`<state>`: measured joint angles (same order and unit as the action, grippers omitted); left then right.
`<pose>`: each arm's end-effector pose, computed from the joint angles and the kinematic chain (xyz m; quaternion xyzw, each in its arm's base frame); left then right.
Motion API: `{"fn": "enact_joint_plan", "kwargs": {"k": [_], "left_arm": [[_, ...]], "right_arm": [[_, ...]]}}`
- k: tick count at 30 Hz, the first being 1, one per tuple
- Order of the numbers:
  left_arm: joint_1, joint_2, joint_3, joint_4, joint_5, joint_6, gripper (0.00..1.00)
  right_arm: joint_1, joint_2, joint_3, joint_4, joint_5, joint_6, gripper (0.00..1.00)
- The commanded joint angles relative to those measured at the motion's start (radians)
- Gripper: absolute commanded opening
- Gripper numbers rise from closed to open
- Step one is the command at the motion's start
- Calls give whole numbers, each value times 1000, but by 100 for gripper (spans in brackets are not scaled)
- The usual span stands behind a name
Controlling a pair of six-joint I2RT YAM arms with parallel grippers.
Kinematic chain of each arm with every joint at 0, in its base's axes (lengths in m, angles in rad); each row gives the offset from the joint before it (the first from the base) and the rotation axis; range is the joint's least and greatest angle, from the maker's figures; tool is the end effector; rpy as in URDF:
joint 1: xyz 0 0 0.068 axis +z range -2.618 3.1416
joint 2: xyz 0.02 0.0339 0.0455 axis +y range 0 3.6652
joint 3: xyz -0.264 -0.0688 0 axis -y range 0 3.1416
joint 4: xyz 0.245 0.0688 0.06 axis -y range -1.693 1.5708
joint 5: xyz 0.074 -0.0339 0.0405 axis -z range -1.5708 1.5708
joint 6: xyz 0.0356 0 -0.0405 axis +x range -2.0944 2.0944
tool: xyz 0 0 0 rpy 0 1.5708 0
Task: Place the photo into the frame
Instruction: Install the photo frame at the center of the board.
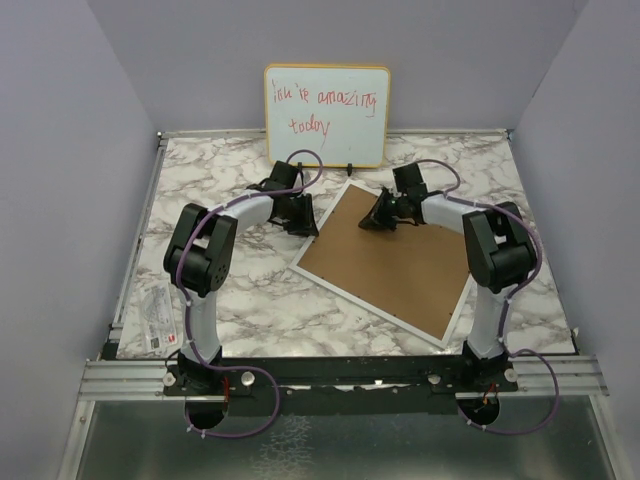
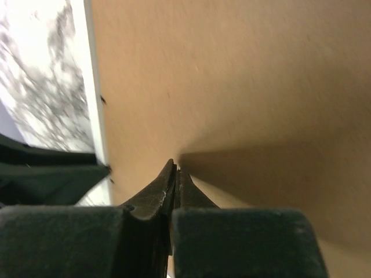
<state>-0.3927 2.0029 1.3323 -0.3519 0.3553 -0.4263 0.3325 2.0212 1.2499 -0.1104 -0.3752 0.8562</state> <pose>0.3794 -0.1705 0.1563 0.0319 0.9482 -0.2621 0.1767 0.3932 0.1496 0.1407 0.1785 0.9095 0.3313 0.1766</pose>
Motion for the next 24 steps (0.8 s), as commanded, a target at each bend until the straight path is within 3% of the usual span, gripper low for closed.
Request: {"fn": "enact_joint_plan", "kwargs": {"k": [1, 7, 15, 20, 24], "left_arm": [[0, 33, 28, -82, -69, 9, 34], [17, -23, 104, -114, -84, 4, 53], [81, -179, 59, -130, -158, -26, 71], [136, -259, -11, -133, -157, -40, 74], [161, -290, -57, -134, -136, -37, 75]], "right_arm": [[7, -117, -54, -182, 19, -274, 4], [94, -296, -164, -346, 118, -471, 26], [346, -430, -262, -460, 245, -564, 55], [518, -391, -280, -510, 353, -598, 58], [568, -341, -266, -537, 462, -562, 53]]}}
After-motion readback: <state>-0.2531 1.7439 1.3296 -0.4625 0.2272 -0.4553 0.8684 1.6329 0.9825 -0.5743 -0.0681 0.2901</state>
